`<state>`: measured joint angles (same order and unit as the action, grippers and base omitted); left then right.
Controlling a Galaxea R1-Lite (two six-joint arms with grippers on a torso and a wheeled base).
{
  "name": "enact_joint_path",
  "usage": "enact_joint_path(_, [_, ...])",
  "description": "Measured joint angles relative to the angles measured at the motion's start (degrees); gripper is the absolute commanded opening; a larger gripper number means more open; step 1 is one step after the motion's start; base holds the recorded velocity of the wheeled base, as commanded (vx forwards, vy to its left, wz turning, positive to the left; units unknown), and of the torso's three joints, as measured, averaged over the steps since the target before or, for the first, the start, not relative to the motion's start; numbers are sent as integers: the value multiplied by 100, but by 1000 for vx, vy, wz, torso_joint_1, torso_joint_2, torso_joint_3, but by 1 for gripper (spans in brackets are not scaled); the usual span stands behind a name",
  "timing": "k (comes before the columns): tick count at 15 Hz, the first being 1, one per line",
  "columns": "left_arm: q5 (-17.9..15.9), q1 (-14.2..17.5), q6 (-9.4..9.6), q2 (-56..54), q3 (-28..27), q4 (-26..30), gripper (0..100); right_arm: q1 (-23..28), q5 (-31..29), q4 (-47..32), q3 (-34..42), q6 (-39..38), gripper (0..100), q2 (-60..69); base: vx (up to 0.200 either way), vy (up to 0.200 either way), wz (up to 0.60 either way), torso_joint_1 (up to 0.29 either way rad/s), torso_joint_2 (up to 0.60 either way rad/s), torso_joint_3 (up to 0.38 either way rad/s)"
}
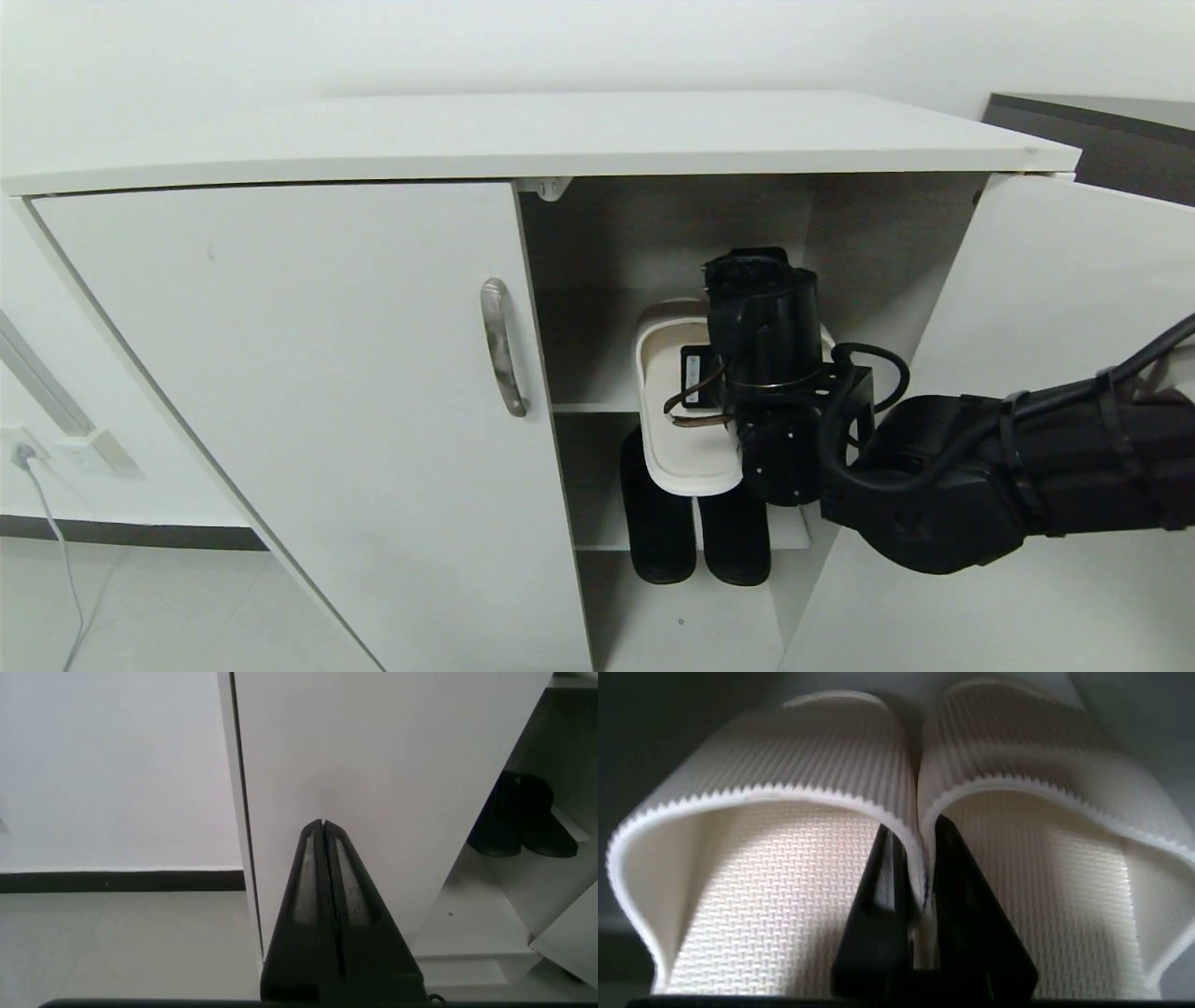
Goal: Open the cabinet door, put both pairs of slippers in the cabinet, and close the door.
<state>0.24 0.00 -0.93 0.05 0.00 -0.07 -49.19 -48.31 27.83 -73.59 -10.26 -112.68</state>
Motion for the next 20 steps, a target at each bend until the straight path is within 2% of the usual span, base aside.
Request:
enact_joint_path(4, [7,0,0,0,0,0,0,79,138,-350,-383,55,0,-127,0,0,0,0,0,0])
enact_joint_path(9, [16,0,-16,0,0,0,0,286,168,-1114,-1670,33,0,-555,0,0,0,0,0,0])
enact_joint_path(12, [18,0,-20,0,0,0,0,427,180,-1278,-2304,22,0,-841,0,0,0,0,0,0])
enact_joint_path(15, [18,0,-20,0,0,0,0,525,250,-1374,-2580,17,0,-1042,0,0,0,0,0,0])
enact_joint_path(20, [18,0,-18,0,0,0,0,558,255,-1374,-2623,17,0,-1167,0,0,0,0,0,0])
